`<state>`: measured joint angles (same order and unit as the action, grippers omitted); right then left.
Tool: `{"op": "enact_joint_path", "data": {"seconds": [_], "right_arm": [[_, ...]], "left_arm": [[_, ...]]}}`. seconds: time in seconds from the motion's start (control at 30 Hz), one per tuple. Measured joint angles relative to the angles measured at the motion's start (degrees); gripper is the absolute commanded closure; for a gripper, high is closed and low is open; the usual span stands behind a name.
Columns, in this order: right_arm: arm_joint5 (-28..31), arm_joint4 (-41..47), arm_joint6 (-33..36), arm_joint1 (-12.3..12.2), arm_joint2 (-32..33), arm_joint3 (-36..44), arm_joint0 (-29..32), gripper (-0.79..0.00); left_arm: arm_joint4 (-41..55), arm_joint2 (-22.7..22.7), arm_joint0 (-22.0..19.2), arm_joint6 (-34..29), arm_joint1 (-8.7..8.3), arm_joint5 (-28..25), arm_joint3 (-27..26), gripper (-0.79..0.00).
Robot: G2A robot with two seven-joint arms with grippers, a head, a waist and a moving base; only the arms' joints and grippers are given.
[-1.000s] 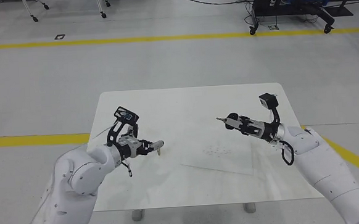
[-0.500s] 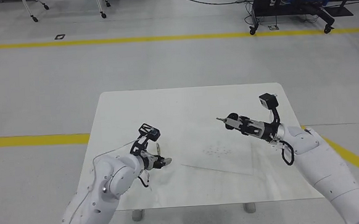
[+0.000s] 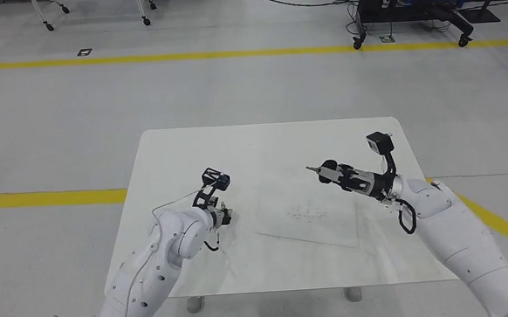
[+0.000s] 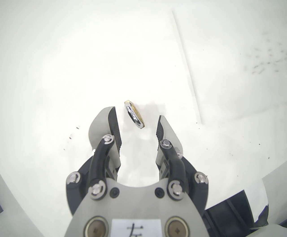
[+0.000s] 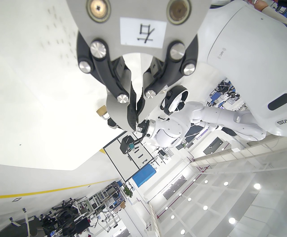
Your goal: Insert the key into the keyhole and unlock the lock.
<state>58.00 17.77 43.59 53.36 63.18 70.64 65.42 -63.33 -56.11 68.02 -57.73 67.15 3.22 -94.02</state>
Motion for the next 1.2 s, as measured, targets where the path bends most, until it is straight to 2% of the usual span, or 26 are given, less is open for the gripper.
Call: {"op": "enact_joint_path", "data": {"seconds": [0.17, 0.23, 0.27, 0.3, 0.5, 0.7, 1.2], "right_arm": [[0.0, 0.0, 0.0, 0.0, 0.0, 0.0, 0.0, 0.000], [0.0, 0.0, 0.0, 0.0, 0.0, 0.0, 0.0, 0.000], [0.0, 0.0, 0.0, 0.0, 0.0, 0.0, 0.0, 0.000], [0.0, 0.0, 0.0, 0.0, 0.0, 0.0, 0.0, 0.000], [0.0, 0.0, 0.0, 0.0, 0.0, 0.0, 0.0, 0.000], [0.0, 0.0, 0.0, 0.0, 0.0, 0.0, 0.0, 0.000], [0.0, 0.0, 0.0, 0.0, 0.0, 0.0, 0.0, 0.000]], "left_arm": [[0.0, 0.5, -0.9, 0.7, 0.45, 1.0, 1.9, -0.280], [0.5, 0.7, -1.5, 1.2, 0.71, 1.5, 2.9, -0.197], [0.9, 0.8, -1.7, 1.5, 0.84, 1.8, 3.3, -0.120], [1.3, 0.9, -2.1, 1.8, 1.01, 2.0, 3.8, -0.003], [2.0, 2.6, -3.5, 1.5, 1.68, 0.5, 6.2, 0.000], [0.8, 2.7, -3.7, 0.6, 1.70, -1.3, 5.9, 0.000], [0.8, -0.3, -2.8, 2.3, 0.98, -8.7, 4.4, 0.000]]}}
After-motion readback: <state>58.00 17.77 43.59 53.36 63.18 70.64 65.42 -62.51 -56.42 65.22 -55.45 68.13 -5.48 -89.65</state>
